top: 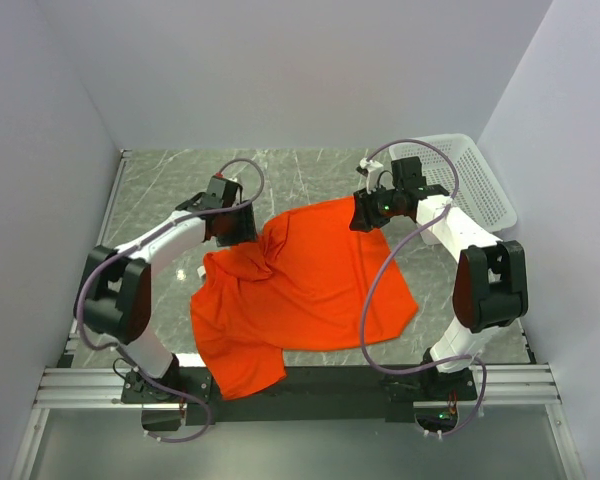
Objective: Fold and stack the t-shirts
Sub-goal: Flatten the tshirt out
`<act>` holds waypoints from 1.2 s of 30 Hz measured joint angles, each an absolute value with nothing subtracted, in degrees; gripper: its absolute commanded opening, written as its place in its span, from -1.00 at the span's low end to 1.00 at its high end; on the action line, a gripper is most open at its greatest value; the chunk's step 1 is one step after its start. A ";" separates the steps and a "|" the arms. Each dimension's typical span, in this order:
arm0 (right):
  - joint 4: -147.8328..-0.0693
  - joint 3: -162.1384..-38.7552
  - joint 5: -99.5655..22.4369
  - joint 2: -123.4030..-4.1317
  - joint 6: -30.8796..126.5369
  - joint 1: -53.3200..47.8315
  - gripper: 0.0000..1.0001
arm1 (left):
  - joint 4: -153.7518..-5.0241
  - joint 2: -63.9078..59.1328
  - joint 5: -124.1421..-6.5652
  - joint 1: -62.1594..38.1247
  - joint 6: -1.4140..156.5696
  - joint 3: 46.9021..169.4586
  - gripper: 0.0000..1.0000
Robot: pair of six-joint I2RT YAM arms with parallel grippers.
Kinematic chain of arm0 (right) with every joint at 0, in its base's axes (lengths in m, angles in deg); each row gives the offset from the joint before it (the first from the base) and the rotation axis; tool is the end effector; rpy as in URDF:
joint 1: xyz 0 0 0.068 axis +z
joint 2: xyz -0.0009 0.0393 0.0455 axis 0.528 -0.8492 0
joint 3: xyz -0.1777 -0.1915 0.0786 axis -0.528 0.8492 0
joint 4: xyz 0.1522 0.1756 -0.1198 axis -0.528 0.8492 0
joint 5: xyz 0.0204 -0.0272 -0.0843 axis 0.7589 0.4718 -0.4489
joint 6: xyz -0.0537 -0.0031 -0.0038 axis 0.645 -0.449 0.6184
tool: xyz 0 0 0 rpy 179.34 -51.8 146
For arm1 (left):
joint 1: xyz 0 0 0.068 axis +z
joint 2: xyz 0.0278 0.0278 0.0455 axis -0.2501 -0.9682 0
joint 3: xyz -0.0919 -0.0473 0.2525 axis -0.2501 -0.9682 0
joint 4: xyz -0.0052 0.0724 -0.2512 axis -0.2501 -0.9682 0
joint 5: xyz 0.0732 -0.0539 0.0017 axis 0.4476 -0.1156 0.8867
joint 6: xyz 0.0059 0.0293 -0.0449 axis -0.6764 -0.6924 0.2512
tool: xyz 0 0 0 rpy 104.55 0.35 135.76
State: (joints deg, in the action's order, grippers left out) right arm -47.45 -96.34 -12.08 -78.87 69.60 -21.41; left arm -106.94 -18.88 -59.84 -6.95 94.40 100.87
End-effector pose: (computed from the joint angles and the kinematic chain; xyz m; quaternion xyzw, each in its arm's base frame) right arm 0.3506 0.0850 0.2471 -0.2925 0.8600 0.2647 0.3238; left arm 0.3167 -0.1261 0.2325 -0.0498 0.9453 -0.1560 0.2820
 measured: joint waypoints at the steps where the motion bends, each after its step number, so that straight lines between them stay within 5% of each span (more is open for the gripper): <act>1: -47.48 -96.34 -12.08 -78.87 69.58 -21.43 -0.06 | -107.12 -20.21 -59.51 -6.97 95.52 100.87 0.25; 10: -47.48 -96.34 -12.10 -78.87 69.47 -21.41 -0.07 | -107.84 -28.08 -56.01 -6.93 104.74 103.43 0.23; 13: -47.48 -96.34 -12.10 -78.87 69.47 -21.43 -0.06 | -107.60 -31.51 -55.70 -6.93 106.23 104.63 0.01; 17: -47.48 -96.34 -12.08 -78.87 69.47 -21.43 -0.07 | -107.42 -33.33 -55.55 -6.90 107.21 104.83 -0.67; 20: -47.48 -96.34 -12.08 -78.87 69.47 -21.43 -0.07 | -107.23 -33.17 -55.18 -7.12 107.06 104.94 -0.99; 31: -47.45 -96.34 -12.05 -78.87 69.47 -21.54 -0.06 | -101.63 -16.67 -57.21 -7.67 95.17 102.90 -0.92; 36: -47.45 -96.34 -12.03 -78.87 69.47 -21.54 -0.07 | -100.19 -17.65 -64.95 -7.67 86.25 102.90 -0.41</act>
State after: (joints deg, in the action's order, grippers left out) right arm -47.45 -96.34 -12.03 -78.87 69.47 -21.54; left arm -100.19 -17.65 -64.95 -7.67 86.25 102.90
